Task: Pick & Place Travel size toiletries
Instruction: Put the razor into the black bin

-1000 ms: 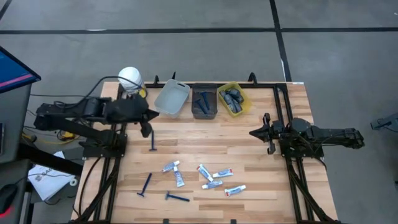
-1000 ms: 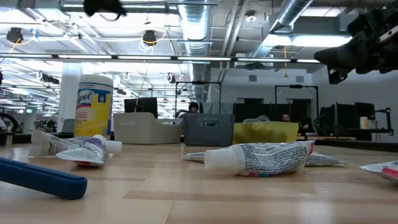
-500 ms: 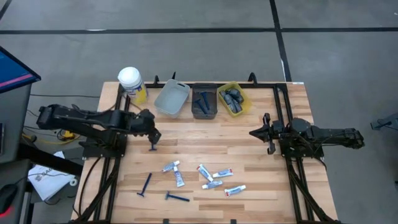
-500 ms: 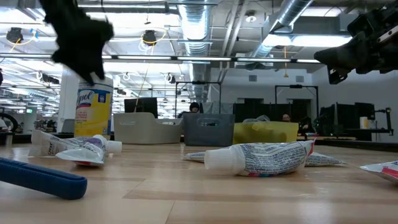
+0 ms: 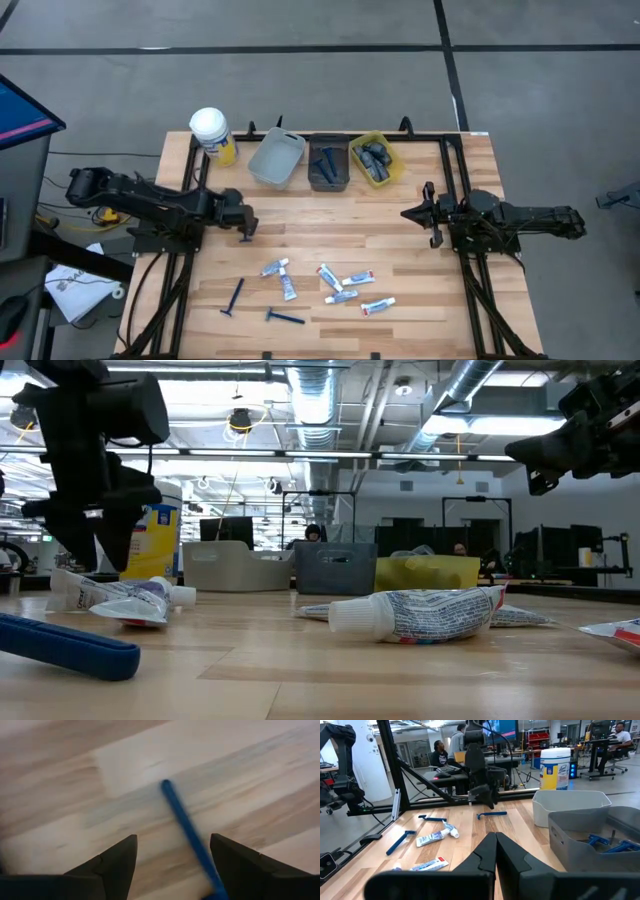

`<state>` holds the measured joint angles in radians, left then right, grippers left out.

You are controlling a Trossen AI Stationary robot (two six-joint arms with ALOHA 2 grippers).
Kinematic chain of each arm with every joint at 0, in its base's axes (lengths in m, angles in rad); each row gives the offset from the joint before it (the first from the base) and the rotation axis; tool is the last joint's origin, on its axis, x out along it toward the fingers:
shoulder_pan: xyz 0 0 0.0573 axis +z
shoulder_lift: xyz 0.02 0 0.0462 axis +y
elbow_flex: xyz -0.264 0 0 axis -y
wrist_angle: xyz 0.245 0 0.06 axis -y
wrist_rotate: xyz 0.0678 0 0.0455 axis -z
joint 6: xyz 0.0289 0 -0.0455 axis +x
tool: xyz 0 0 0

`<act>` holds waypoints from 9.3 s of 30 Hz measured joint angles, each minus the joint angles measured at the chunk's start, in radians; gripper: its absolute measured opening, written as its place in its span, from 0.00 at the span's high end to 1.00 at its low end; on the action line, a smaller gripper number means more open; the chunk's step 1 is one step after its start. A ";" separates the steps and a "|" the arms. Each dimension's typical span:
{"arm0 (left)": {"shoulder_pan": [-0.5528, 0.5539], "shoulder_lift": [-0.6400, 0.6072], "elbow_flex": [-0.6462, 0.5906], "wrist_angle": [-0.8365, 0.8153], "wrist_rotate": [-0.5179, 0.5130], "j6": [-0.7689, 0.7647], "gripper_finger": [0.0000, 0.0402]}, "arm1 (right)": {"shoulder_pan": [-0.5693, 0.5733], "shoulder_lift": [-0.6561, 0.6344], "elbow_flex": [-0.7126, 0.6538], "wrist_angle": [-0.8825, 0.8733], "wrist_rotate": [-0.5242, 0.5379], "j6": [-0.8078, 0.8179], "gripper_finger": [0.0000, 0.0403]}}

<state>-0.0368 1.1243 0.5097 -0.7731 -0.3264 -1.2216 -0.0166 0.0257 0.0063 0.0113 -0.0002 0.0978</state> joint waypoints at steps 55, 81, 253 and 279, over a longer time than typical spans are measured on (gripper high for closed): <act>0.183 0.002 0.241 0.620 0.056 0.156 0.95 | 0.001 0.000 0.000 0.000 0.000 0.000 1.00; 0.489 0.579 0.660 0.774 0.303 0.845 0.95 | 0.001 0.000 -0.001 0.000 0.000 0.000 1.00; 0.407 0.659 0.747 0.735 0.013 0.773 0.98 | 0.001 0.000 -0.001 0.000 0.000 0.000 1.00; 0.404 0.802 0.747 0.745 -0.009 0.898 0.73 | 0.001 0.000 -0.001 0.000 0.000 0.000 1.00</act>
<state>0.3668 1.9266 1.2566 -0.0282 -0.3351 -0.3236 -0.0158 0.0257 0.0055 0.0112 -0.0002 0.0975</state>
